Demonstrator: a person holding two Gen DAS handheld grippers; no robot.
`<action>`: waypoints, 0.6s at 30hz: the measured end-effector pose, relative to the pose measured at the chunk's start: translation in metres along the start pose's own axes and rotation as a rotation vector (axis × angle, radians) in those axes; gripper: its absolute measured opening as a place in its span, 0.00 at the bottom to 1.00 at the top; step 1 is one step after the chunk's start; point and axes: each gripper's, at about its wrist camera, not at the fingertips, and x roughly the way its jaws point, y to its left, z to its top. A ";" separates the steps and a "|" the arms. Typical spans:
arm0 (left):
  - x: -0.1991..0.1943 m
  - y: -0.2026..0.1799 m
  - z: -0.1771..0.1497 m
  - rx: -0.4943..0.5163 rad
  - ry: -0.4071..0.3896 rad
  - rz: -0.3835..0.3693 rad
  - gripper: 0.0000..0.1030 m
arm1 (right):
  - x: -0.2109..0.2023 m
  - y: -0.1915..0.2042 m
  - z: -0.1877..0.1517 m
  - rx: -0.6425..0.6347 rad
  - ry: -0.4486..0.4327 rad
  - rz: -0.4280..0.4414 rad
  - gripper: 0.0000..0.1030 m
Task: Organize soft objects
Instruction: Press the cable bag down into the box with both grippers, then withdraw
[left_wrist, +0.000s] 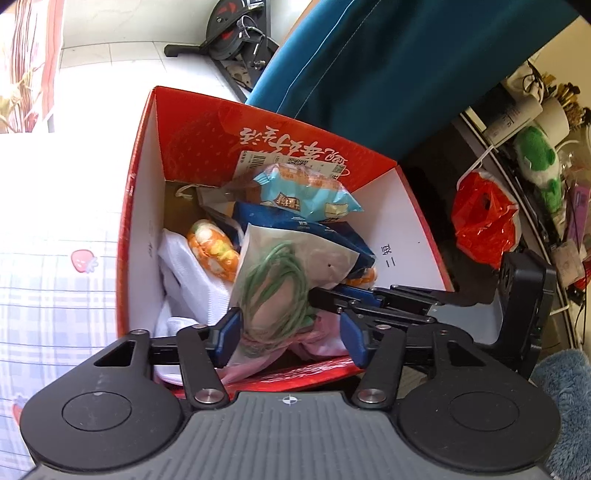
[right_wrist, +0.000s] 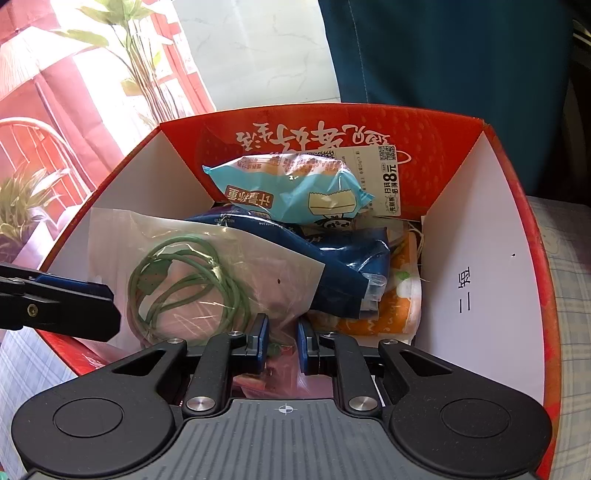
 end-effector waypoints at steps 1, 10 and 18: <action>-0.001 0.001 0.000 -0.001 -0.001 0.000 0.55 | 0.000 0.000 0.000 0.002 0.000 0.001 0.14; -0.027 0.011 -0.002 -0.011 -0.067 0.060 0.76 | 0.001 0.002 -0.001 0.003 0.002 -0.008 0.14; -0.026 0.000 -0.006 0.011 -0.084 0.134 0.77 | -0.017 0.010 -0.001 -0.024 -0.006 -0.035 0.15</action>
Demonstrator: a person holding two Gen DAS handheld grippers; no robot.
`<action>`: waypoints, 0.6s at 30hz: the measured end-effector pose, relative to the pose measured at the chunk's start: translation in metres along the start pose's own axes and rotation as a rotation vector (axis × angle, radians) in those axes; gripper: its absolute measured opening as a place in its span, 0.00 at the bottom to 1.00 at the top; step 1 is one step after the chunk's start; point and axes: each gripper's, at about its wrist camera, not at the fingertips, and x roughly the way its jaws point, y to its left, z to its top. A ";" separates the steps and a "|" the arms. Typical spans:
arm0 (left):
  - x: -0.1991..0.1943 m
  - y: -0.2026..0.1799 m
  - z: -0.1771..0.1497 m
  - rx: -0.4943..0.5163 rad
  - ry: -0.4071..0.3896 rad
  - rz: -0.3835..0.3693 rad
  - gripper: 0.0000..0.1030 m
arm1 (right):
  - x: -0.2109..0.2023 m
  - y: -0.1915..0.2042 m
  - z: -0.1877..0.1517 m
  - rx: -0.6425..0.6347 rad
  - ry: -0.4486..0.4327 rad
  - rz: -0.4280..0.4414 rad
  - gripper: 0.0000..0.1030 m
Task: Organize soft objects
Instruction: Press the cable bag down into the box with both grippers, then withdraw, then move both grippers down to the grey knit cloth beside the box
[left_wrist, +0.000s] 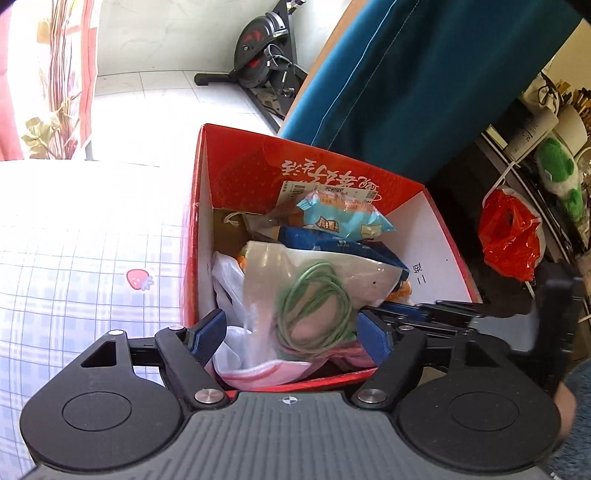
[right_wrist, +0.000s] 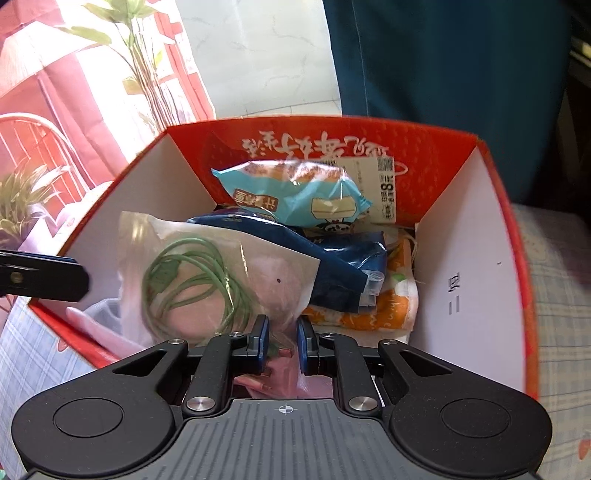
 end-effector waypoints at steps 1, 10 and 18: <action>0.000 -0.001 -0.001 0.004 0.000 0.008 0.77 | -0.004 0.001 0.000 -0.004 -0.003 -0.003 0.16; -0.024 -0.021 -0.025 0.059 -0.052 0.096 0.81 | -0.054 0.001 -0.007 -0.026 -0.061 -0.050 0.46; -0.062 -0.043 -0.081 0.120 -0.138 0.206 0.83 | -0.097 0.001 -0.038 -0.083 -0.110 0.009 0.58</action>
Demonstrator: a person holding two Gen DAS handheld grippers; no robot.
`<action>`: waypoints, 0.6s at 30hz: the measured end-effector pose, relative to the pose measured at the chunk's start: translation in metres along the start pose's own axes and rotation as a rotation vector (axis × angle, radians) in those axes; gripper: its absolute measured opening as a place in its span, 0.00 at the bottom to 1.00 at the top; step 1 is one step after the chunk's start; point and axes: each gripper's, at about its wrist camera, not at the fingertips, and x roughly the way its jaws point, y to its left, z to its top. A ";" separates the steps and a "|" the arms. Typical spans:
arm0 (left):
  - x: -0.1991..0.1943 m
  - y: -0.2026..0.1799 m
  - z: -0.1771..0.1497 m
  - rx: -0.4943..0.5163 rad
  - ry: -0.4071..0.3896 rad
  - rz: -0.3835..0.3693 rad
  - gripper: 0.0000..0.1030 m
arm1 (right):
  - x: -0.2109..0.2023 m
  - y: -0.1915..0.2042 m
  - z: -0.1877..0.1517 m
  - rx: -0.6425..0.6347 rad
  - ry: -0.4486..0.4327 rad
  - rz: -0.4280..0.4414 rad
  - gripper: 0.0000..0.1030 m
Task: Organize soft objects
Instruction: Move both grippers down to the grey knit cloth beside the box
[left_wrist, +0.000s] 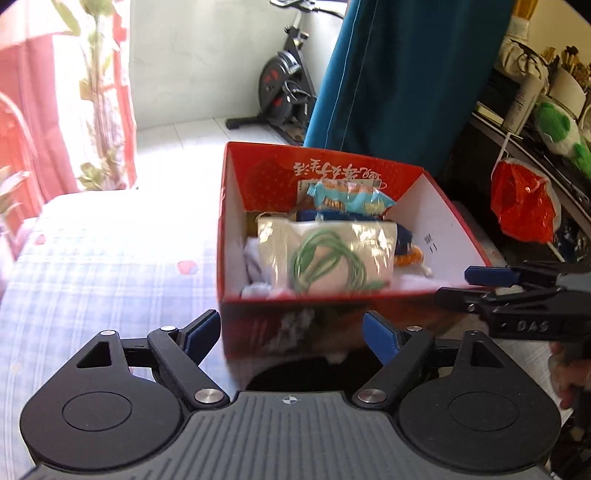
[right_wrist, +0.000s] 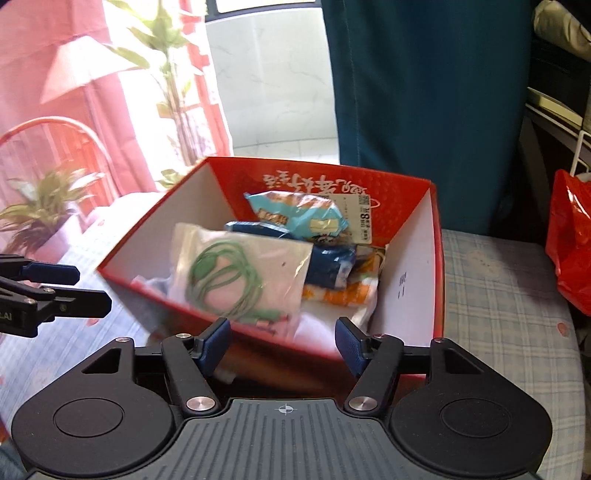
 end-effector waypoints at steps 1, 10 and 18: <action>-0.005 -0.002 -0.009 0.004 0.000 0.003 0.84 | -0.007 0.000 -0.006 -0.013 -0.023 0.001 0.58; -0.010 -0.010 -0.103 -0.049 0.159 0.007 0.84 | -0.025 -0.001 -0.070 -0.015 0.020 0.049 0.58; 0.015 -0.004 -0.147 -0.065 0.289 0.097 0.84 | -0.011 0.007 -0.134 -0.019 0.130 0.041 0.58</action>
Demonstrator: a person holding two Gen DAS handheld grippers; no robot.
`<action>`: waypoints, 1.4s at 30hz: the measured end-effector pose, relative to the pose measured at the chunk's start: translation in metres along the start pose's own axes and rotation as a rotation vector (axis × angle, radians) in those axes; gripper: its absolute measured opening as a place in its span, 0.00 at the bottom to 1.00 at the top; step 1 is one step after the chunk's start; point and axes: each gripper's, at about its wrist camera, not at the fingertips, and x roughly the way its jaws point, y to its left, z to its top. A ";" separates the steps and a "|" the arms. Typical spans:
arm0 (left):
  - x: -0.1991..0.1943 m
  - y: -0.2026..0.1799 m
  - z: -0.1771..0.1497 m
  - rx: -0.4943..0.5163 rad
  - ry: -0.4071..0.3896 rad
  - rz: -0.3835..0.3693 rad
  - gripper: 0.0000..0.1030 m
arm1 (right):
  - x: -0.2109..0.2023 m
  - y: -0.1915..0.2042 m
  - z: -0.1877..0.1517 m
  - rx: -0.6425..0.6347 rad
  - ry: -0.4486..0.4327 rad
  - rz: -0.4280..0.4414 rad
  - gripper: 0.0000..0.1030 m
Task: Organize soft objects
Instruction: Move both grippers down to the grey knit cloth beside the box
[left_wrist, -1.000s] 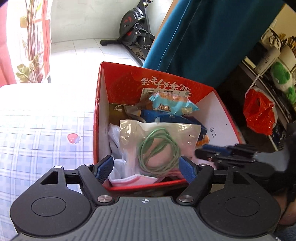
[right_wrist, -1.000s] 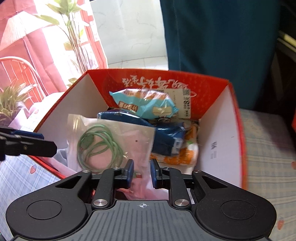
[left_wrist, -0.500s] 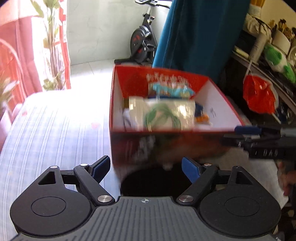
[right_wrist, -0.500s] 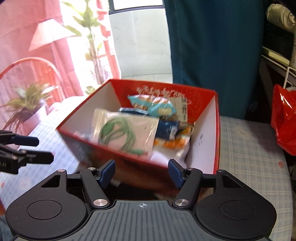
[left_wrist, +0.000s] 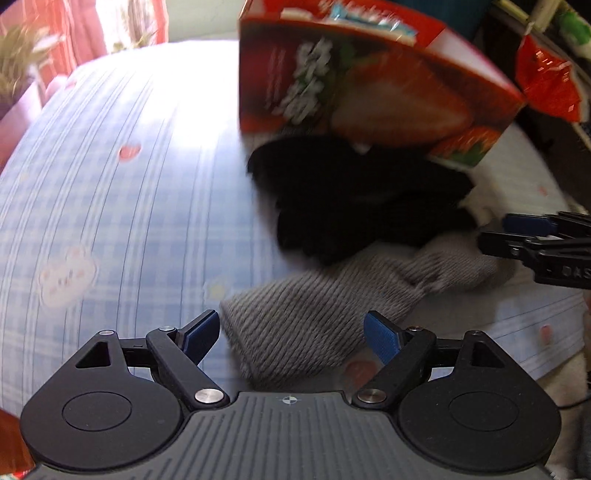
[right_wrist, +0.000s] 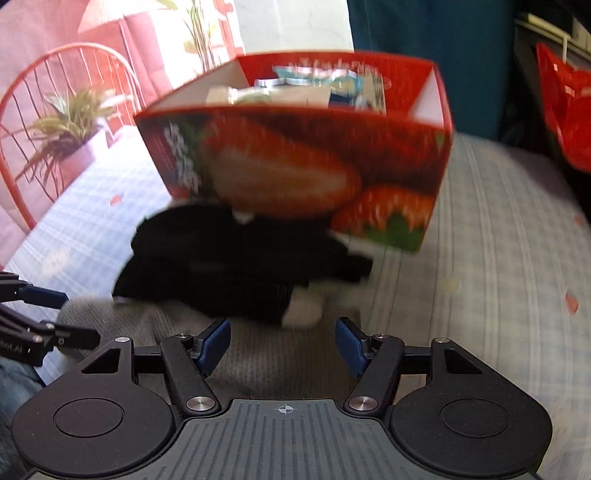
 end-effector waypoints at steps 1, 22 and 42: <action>0.005 0.000 -0.002 0.001 0.009 0.019 0.84 | 0.001 -0.001 -0.005 0.001 0.001 -0.005 0.58; 0.031 0.011 0.018 -0.010 -0.065 0.081 1.00 | 0.028 0.002 -0.024 0.017 -0.083 -0.103 0.61; 0.032 0.013 0.032 -0.026 -0.014 0.082 1.00 | 0.031 0.003 -0.023 0.060 -0.075 -0.056 0.97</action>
